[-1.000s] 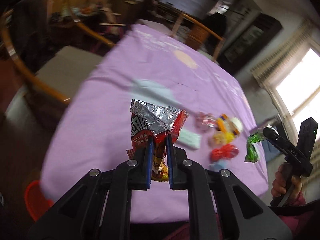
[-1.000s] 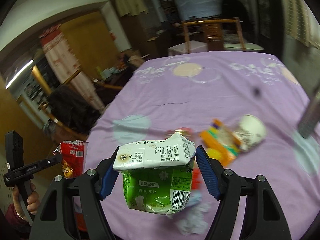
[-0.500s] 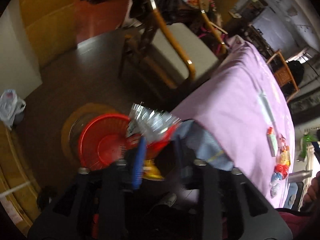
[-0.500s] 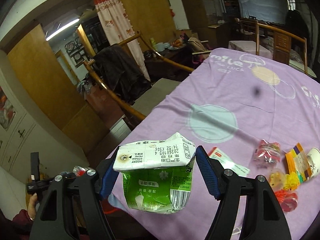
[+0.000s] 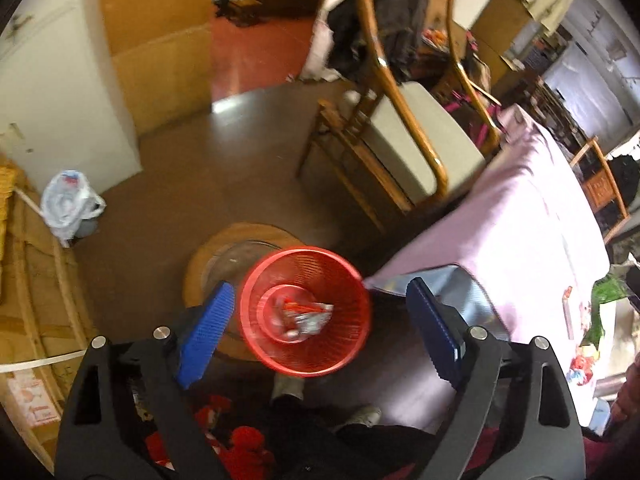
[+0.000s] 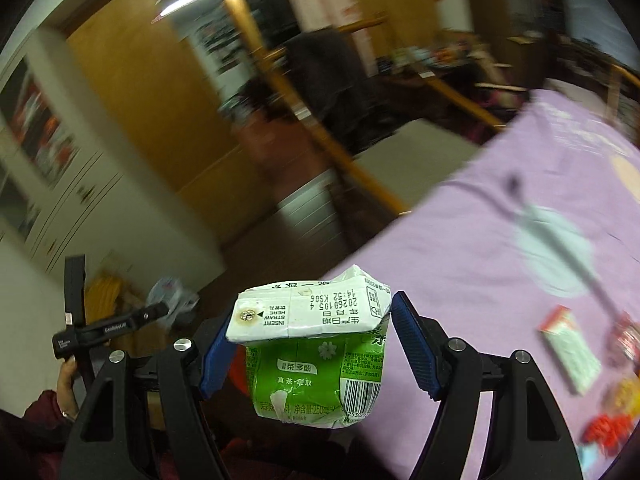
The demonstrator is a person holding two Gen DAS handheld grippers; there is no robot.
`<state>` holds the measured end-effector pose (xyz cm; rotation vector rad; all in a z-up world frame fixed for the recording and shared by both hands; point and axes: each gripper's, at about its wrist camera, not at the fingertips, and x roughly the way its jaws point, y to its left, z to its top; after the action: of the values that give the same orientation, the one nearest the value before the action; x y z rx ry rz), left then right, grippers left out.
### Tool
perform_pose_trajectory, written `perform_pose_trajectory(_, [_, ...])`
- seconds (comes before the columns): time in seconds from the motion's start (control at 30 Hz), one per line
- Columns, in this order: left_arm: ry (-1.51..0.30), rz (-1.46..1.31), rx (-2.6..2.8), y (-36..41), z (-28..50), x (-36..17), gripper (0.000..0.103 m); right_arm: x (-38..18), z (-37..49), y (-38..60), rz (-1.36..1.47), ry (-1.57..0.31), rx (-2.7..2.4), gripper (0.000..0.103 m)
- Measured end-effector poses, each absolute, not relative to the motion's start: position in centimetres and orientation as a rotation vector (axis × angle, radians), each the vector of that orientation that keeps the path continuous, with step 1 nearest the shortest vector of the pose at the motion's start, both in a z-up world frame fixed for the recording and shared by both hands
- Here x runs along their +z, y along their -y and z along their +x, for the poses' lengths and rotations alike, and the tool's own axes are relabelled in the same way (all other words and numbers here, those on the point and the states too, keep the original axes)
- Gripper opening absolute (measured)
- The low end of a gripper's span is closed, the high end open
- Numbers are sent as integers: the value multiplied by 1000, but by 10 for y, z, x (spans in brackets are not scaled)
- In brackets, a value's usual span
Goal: Collect trash
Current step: 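Carry the snack bag to the red basket and open the left tool while the right tool carries the carton, then open the right tool over the red basket to drop the carton, then swing both tools back over the table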
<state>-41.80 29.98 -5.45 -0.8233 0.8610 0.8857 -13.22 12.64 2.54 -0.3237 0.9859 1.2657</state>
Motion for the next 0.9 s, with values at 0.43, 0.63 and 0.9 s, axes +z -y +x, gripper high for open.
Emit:
perform_pose_trajectory(0.43, [-856,-717,1136,-287,-501,-20,93,13,-233,-247,-544,-1058,1562,77])
perform_pose_trajectory(0.63, [-871,-694,1078,-299,-479,-22,93,13,-219,-239,-504,-1021,1499,81])
perform_pose_trajectory(0.9, [-901,-580,863,-313,-399,-22,93,17,-156,-183,-344,-1033,1266,81])
